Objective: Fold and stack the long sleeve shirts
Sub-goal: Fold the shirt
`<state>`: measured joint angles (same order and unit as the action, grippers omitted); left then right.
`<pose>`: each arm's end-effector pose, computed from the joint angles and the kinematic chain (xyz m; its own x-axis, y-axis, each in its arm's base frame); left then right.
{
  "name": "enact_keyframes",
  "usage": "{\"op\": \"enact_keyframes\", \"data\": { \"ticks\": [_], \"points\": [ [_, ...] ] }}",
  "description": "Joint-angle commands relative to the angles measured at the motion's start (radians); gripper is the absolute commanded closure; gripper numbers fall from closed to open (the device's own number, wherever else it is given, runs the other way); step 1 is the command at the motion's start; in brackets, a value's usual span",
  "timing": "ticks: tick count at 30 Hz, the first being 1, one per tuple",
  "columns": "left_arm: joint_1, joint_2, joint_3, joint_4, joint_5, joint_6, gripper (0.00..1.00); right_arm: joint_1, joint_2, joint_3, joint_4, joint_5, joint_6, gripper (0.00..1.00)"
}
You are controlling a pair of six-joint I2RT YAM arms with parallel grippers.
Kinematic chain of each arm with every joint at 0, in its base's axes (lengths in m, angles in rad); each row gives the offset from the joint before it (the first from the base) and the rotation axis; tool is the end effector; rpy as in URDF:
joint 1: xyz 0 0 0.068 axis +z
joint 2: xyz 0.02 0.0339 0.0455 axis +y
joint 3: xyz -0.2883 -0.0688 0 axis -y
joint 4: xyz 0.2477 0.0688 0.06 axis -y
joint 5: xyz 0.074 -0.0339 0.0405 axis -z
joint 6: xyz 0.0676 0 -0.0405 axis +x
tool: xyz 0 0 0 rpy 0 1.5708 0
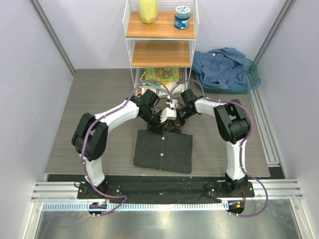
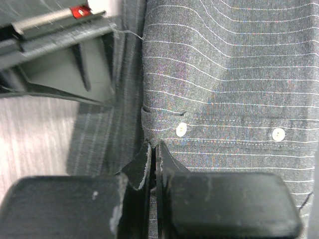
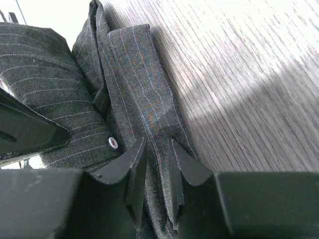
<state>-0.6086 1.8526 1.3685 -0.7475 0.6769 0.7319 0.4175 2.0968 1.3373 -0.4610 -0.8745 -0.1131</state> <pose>0.2953 -0.2574 0.2088 -0.1635 0.7489 -0.6423 0.9758 0.0268 -0.2171 0.3683 0.2201 0.1256 -0.7966 -0.4325 -0.4223 -0.5944 0.4335 0.6773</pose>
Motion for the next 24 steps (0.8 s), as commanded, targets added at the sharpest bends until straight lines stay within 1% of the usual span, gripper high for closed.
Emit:
{"op": "enact_keyframes", "data": {
  "ticks": [1, 11, 17, 21, 24],
  "points": [
    [0.009, 0.002, 0.014, 0.105, 0.024, 0.063, 1.00, 0.001, 0.023, 0.034, -0.024, 0.006, -0.033, 0.70],
    [0.009, 0.025, -0.005, 0.165, 0.001, 0.101, 1.00, 0.000, 0.032, 0.045, -0.030, 0.003, -0.036, 0.70],
    [0.012, 0.017, -0.031, 0.226, -0.008, 0.080, 1.00, -0.003, 0.037, 0.060, -0.047, 0.000, -0.048, 0.70],
    [0.010, 0.010, -0.036, 0.252, -0.011, 0.080, 1.00, -0.005, 0.040, 0.074, -0.064, -0.006, -0.053, 0.69],
    [0.015, 0.011, -0.034, 0.258, -0.023, 0.087, 1.00, -0.013, 0.034, 0.097, -0.077, -0.014, -0.043, 0.66]
  ]
}}
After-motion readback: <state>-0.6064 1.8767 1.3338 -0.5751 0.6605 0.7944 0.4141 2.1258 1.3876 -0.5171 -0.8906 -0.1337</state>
